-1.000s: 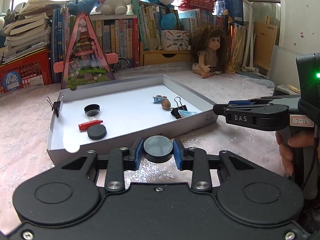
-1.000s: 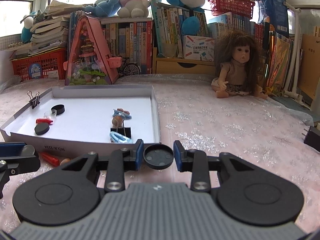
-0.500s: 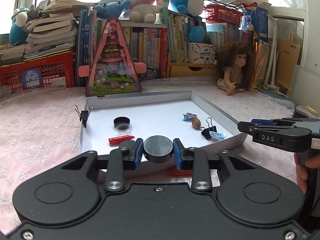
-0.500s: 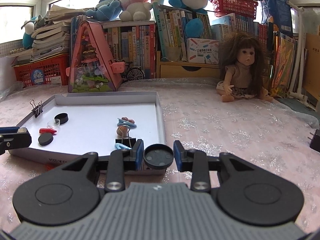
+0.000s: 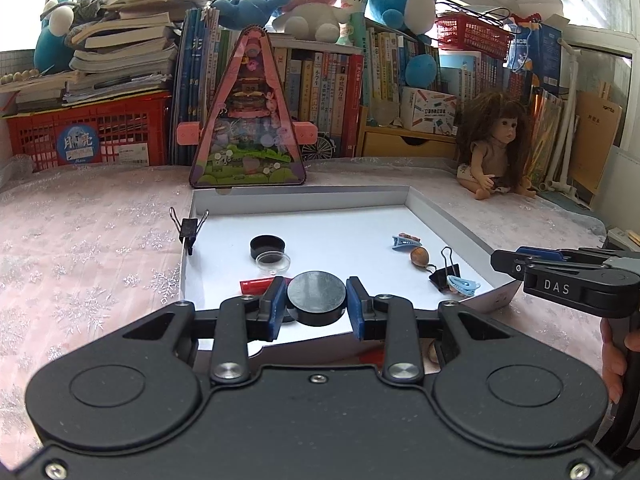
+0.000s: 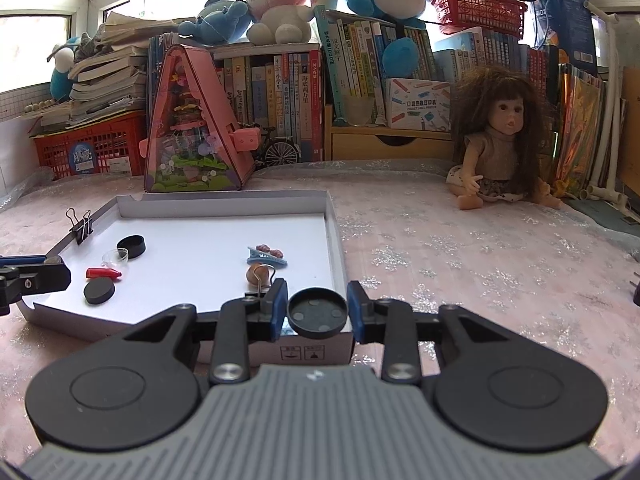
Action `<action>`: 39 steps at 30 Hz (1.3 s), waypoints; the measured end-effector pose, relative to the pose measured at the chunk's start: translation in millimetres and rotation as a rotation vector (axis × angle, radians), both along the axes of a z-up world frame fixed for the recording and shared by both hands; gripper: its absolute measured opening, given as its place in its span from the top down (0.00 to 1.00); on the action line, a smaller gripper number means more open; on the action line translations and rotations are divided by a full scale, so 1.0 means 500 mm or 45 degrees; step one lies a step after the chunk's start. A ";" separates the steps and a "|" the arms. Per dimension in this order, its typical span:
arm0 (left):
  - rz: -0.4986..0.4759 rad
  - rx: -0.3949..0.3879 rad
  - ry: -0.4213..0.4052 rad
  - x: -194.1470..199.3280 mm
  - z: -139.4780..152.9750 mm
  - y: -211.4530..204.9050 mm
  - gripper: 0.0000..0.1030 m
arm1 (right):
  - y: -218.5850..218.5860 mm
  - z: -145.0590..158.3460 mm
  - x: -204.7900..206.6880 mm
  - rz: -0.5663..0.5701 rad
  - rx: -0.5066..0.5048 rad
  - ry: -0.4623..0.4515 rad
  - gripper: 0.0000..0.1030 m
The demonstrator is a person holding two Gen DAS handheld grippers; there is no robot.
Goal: Organize rigid objects
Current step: 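Lift the black disc with the left tool while the right tool grasps the black cap, then carry the black disc and black cap over the tray with both tools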
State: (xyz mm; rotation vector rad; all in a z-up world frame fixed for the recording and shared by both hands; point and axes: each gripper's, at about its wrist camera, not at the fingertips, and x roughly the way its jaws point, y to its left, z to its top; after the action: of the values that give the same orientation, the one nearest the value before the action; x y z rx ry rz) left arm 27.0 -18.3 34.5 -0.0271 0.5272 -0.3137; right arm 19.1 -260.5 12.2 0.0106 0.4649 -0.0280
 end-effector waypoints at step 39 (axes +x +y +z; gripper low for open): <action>0.168 0.007 0.297 0.400 -0.002 -0.007 0.71 | 0.004 0.025 0.344 0.206 0.296 0.304 0.64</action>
State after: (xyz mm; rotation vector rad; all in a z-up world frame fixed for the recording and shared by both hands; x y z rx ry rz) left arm 226.7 -21.9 33.2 -0.0938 0.7541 -0.1806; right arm 191.1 -258.6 24.5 0.1994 0.7042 0.1860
